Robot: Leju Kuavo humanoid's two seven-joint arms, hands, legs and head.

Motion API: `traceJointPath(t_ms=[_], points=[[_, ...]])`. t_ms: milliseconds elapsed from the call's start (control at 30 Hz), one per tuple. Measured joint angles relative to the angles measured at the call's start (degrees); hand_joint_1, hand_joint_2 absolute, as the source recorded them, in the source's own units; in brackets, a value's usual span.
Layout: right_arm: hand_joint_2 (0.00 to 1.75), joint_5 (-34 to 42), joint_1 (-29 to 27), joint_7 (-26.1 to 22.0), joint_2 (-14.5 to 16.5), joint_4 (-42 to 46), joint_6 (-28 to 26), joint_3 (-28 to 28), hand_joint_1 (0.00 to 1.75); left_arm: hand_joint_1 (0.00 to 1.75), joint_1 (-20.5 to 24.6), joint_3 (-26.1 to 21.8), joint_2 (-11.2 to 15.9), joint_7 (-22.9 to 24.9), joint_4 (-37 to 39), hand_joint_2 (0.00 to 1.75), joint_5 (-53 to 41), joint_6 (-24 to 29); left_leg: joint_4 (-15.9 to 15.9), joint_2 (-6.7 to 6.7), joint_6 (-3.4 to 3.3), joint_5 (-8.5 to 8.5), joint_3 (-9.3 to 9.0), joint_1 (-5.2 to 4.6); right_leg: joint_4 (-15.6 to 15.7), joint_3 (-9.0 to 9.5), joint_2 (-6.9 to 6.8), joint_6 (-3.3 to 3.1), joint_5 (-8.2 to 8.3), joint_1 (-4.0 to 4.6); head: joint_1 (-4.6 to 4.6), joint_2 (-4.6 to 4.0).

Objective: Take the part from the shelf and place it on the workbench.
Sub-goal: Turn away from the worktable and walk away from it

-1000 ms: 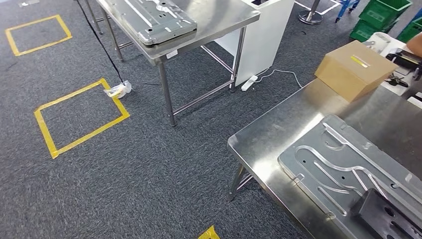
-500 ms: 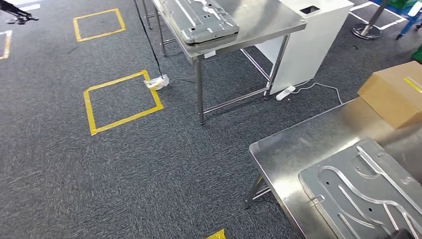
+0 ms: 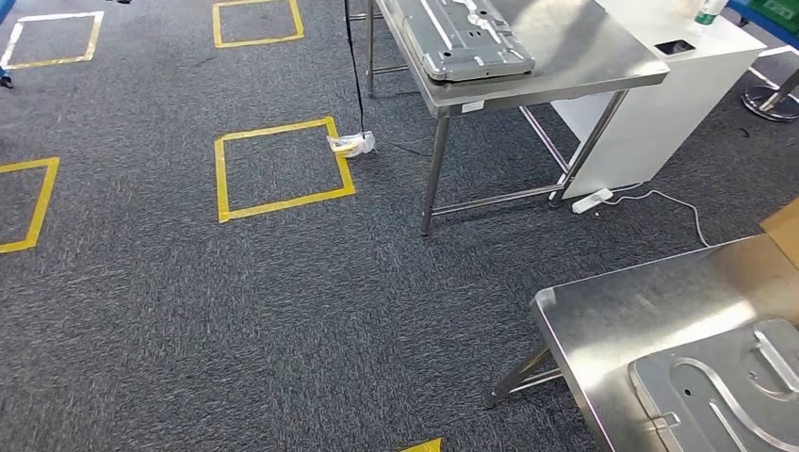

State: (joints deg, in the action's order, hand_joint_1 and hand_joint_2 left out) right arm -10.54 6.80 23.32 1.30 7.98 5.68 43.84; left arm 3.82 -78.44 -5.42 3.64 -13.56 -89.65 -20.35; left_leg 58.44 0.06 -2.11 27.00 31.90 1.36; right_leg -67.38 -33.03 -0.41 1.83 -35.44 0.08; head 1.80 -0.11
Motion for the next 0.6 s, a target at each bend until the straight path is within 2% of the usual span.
traceJointPath(t_ms=[33,67,100,133,167,233,267,300,333,367,400,433,467,500,533,567,600], points=[[0.00,-0.1,0.2,0.0,0.1,0.0,0.1,0.4,0.00,0.00,0.2,0.8,0.3,0.0,0.0,0.87,-0.1,-0.3,0.0,-0.73,-0.09,-0.06,0.09,-0.18,-3.7,-1.33,0.69,-0.21,-1.54,0.32,-0.01,0.00],[0.00,-0.3,0.4,-0.1,0.2,0.0,0.2,0.8,0.00,0.00,0.3,1.4,0.6,0.0,0.0,0.44,-0.1,-0.5,0.0,-1.57,-0.13,-0.09,0.10,-0.37,-6.0,-2.04,1.02,-0.49,-2.10,0.65,-0.01,0.00],[0.00,-0.7,0.6,-0.1,0.3,0.0,0.4,1.1,0.00,0.00,0.4,2.3,0.9,-0.1,0.0,0.00,-0.2,-0.8,0.0,-2.48,-0.15,-0.10,0.04,-0.53,-6.3,-1.82,1.23,-0.84,-1.43,0.95,-0.02,0.00],[0.00,-1.3,0.8,0.0,0.5,-0.1,0.8,1.6,0.00,0.00,0.5,3.5,1.3,-0.1,0.0,0.00,-0.2,-1.1,0.1,-3.45,-0.15,-0.11,-0.10,-0.64,-4.1,-0.62,1.50,-1.23,0.35,1.17,-0.02,0.00],[0.00,-2.0,1.0,0.1,0.6,-0.2,1.4,2.3,0.00,0.00,0.5,5.1,1.6,-0.1,0.0,0.00,-0.2,-1.5,0.1,-4.38,-0.14,-0.11,-0.24,-0.72,-0.5,1.08,2.23,-1.60,2.67,1.27,-0.02,0.00],[0.87,-3.3,1.2,0.1,0.8,-0.4,2.3,3.9,0.00,0.00,0.8,8.4,2.3,-0.1,0.0,0.00,-0.1,-2.4,0.2,-6.15,0.13,-0.28,-0.14,-0.82,6.1,3.83,5.01,-2.27,5.69,1.27,-0.01,0.00],[1.31,-3.8,1.4,0.0,0.8,-0.4,2.4,4.6,0.00,0.00,0.9,9.7,2.6,-0.2,0.0,0.00,0.0,-2.6,0.3,-6.90,0.37,-0.45,0.23,-0.73,7.9,4.42,5.99,-2.56,6.01,1.31,-0.01,0.00],[1.75,-4.1,1.6,-0.2,0.8,-0.5,2.4,5.3,0.00,0.00,1.0,10.7,2.8,-0.2,0.0,0.00,0.1,-2.7,0.4,-7.63,0.70,-0.68,0.71,-0.62,8.6,4.58,6.32,-2.87,5.70,1.36,-0.01,0.00],[1.75,-4.2,1.8,-0.3,0.8,-0.6,2.4,5.8,0.00,0.00,0.9,11.4,3.0,-0.2,0.0,0.00,0.1,-2.7,0.4,-8.35,1.06,-0.93,1.20,-0.52,9.2,4.69,5.77,-3.18,5.58,1.41,-0.03,0.00],[1.75,-4.1,2.0,-0.4,0.8,-0.6,2.4,6.3,0.00,0.00,0.8,12.0,3.2,-0.3,0.1,0.00,0.1,-2.7,0.6,-8.17,1.30,-0.94,1.56,-0.46,9.7,4.80,5.01,-3.55,5.56,1.37,-0.04,0.00],[1.75,-4.0,2.0,-0.4,0.8,-0.7,2.4,6.5,0.00,0.00,0.7,12.5,3.3,-0.3,0.1,0.00,0.1,-2.7,1.2,-6.90,1.50,-0.62,1.94,-0.59,10.2,4.99,4.28,-3.89,5.67,1.30,-0.07,0.00],[1.75,-3.9,2.0,-0.4,0.8,-0.8,2.4,6.7,0.00,0.00,0.6,12.9,3.4,-0.4,0.1,0.00,0.0,-2.7,2.6,-5.07,1.65,0.26,2.68,-0.75,10.6,5.16,3.45,-4.16,5.83,1.25,-0.11,0.00],[1.75,-3.8,1.9,-0.4,0.8,-0.9,2.4,6.8,0.00,0.00,0.6,13.3,3.5,-0.4,0.1,0.00,0.0,-2.7,5.3,-2.92,1.74,1.79,3.98,-0.83,10.9,5.31,2.52,-4.41,5.92,1.25,-0.13,0.00],[1.75,-3.8,1.9,-0.4,0.8,-1.0,2.4,6.9,0.00,0.00,0.7,13.5,3.5,-0.4,0.1,0.00,0.0,-2.7,8.8,-1.39,1.89,3.53,5.74,-0.90,11.0,5.35,1.57,-4.55,5.90,1.40,-0.15,0.00],[1.75,-3.7,1.8,-0.4,0.8,-1.1,2.5,7.0,0.00,0.00,0.8,13.9,3.5,-0.5,0.1,0.00,0.0,-2.7,12.7,-0.78,2.03,5.12,7.68,-0.86,10.9,5.29,0.51,-4.66,5.82,1.53,-0.16,0.00],[1.75,-3.6,1.8,-0.4,0.8,-1.2,2.7,7.2,0.00,0.00,0.8,14.2,3.5,-0.5,0.1,0.00,-0.1,-2.7,15.6,-0.55,2.11,5.93,9.11,-0.82,10.8,5.24,-0.56,-4.75,5.72,1.66,-0.16,0.00],[1.75,-3.6,1.8,-0.4,0.8,-1.3,2.9,7.4,0.00,0.00,0.8,14.6,3.5,-0.6,0.1,0.00,-0.1,-2.7,16.5,-0.44,2.14,5.64,9.48,-0.81,10.8,5.24,-1.57,-4.80,5.59,1.77,-0.16,0.00]])
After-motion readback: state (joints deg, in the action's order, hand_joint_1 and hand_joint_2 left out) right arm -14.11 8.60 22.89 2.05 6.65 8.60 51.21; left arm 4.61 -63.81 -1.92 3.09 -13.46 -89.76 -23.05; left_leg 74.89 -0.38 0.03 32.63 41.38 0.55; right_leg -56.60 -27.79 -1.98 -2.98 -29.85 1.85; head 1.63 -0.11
